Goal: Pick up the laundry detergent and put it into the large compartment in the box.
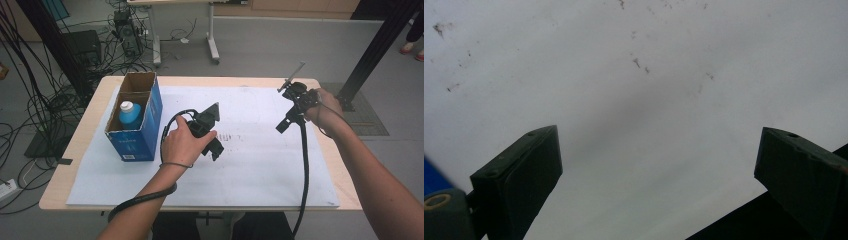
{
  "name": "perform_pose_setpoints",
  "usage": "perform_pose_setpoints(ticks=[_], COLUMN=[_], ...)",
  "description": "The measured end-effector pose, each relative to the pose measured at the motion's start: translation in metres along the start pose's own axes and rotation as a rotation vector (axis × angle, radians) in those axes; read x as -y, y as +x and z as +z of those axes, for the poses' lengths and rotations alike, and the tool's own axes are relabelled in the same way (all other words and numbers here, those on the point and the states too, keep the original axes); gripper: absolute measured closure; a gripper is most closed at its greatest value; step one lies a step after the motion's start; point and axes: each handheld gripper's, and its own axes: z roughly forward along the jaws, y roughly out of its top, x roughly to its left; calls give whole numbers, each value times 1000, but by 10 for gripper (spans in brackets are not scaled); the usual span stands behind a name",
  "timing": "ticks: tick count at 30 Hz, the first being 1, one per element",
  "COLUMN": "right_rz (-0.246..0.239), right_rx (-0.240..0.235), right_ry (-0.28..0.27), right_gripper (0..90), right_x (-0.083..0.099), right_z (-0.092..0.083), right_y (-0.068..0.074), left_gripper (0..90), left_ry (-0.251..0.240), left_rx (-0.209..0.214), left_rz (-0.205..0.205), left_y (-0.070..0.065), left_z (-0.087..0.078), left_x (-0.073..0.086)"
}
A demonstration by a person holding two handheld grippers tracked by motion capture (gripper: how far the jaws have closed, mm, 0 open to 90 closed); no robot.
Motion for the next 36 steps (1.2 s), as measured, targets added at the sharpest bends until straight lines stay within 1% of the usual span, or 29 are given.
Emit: perform_pose_setpoints(ticks=[6,10,24,29,36], right_rz=[-3,1,-3,-4,-3], right_rx=[2,3,4,7,9], right_ry=[0,0,0,-1,-3], right_gripper=[62,62,63,63,63], right_x=[0,0,0,1,1], right_z=[0,0,-2,-2,-3], right_y=[0,1,2,2,3], left_gripper=[54,54,54,54,54], left_ry=[2,6,12,17,15], left_rx=[4,4,9,10,9], left_rz=[-5,1,-3,3,-1], left_y=[1,1,-2,-3,-3], left_z=[3,3,3,3,3], left_x=[2,2,3,2,2])
